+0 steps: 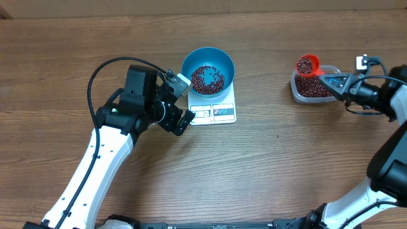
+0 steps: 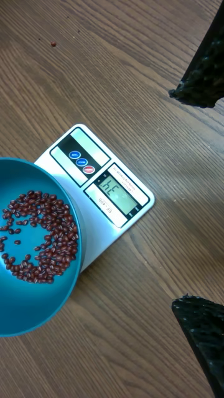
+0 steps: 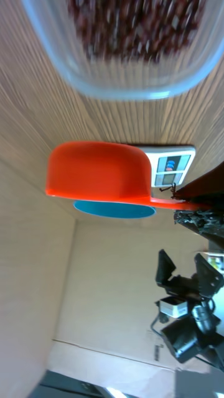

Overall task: Scoop item into bowl and weigh 150g on scale
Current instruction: 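Lift the filled red scoop and carry it left toward the teal bowl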

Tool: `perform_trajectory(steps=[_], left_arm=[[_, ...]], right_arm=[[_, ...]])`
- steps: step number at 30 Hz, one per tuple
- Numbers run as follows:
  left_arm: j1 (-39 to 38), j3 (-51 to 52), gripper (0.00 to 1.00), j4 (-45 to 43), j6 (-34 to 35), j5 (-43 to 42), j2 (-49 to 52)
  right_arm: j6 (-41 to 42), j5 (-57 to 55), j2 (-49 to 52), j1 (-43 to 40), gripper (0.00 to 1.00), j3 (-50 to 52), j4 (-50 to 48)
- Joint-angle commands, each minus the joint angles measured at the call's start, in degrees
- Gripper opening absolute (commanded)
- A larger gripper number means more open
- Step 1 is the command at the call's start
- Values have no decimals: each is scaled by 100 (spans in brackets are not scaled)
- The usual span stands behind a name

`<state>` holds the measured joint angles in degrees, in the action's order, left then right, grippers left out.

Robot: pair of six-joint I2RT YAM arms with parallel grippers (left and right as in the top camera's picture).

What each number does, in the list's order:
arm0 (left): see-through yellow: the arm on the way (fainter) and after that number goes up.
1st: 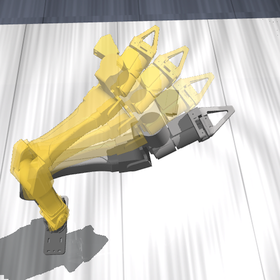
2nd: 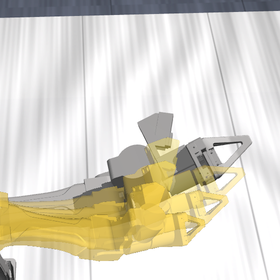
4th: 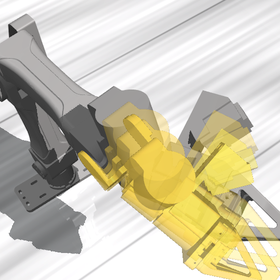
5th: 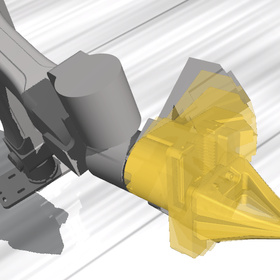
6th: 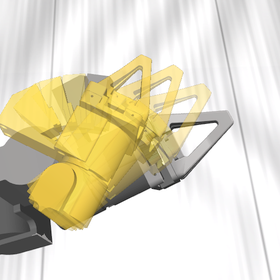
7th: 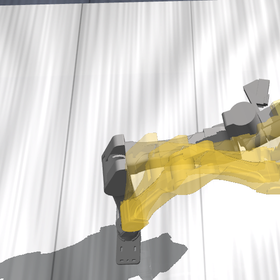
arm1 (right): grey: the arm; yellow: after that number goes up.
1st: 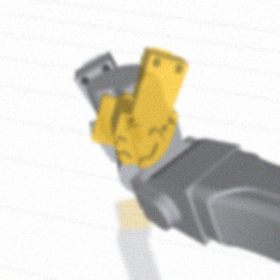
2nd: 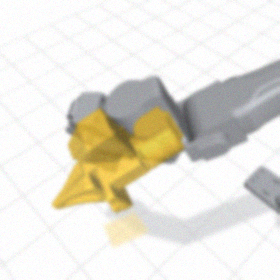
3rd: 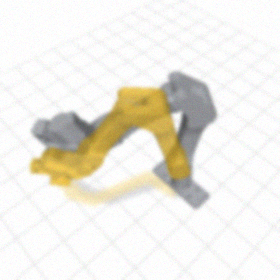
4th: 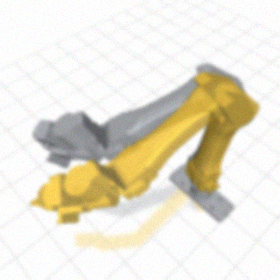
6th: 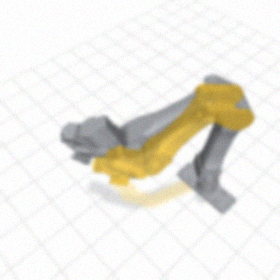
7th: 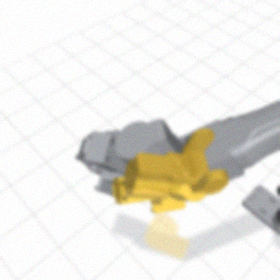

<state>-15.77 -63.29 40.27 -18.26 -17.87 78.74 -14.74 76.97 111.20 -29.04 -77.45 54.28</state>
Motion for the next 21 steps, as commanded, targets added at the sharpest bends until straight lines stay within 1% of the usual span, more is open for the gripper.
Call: perform_trajectory(steps=[1, 4, 7, 12, 18, 21], left_arm=[[-39, 9, 100, -4, -127, -103, -85], [-39, 9, 100, -4, -127, -103, -85], [-39, 9, 100, -4, -127, -103, -85], [-39, 9, 100, -4, -127, -103, -85], [-39, 9, 100, -4, -127, -103, -85], [-39, 9, 100, -4, -127, -103, -85]], right_arm=[[0, 363, 11, 345, 4, 13, -98], [4, 581, 11, 664, 4, 7, -267], [310, 627, 11, 964, 4, 7, -586], [1130, 623, 11, 1471, 4, 7, -1480], [2376, 267, 11, 2096, 4, 7, -2870], [2863, 144, 11, 2396, 4, 7, -3600]])
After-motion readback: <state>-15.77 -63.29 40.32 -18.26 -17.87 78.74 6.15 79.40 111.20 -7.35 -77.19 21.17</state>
